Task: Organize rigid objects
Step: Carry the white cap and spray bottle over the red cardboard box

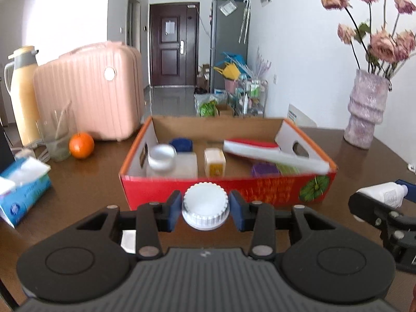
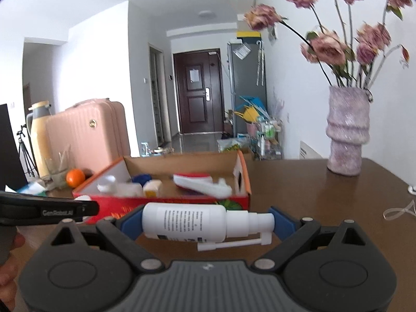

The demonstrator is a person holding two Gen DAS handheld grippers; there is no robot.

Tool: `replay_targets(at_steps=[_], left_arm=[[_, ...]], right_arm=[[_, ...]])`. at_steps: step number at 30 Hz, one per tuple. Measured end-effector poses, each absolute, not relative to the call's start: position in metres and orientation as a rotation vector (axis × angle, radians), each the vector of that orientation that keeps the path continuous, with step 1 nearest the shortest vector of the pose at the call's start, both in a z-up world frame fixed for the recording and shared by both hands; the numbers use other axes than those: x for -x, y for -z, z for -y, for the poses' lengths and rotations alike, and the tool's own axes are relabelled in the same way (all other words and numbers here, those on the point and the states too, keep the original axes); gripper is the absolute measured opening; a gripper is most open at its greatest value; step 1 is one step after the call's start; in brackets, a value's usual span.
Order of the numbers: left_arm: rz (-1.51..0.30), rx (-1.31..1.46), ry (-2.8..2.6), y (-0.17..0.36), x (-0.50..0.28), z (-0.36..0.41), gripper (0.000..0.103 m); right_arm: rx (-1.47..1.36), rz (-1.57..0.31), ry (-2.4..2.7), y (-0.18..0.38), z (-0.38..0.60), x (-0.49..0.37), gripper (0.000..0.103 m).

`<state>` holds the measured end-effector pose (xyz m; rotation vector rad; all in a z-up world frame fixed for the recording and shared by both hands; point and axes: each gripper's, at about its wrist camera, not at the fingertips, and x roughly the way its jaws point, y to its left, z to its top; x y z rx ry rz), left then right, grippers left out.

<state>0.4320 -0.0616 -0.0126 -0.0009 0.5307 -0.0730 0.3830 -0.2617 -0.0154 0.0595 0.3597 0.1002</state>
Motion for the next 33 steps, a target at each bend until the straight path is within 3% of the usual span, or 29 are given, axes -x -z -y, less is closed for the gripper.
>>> replay_targets(at_steps=[10,33], left_arm=[[-0.485,-0.007,0.033,-0.008,-0.477,0.053,0.041],[-0.534,0.014,-0.005,0.027,-0.597,0.037,0.041]], right_arm=[[-0.057,-0.350,-0.133,0.004,0.234,-0.431,0.098],[0.036,-0.453,-0.140,0.045,0.182,-0.563,0.098]])
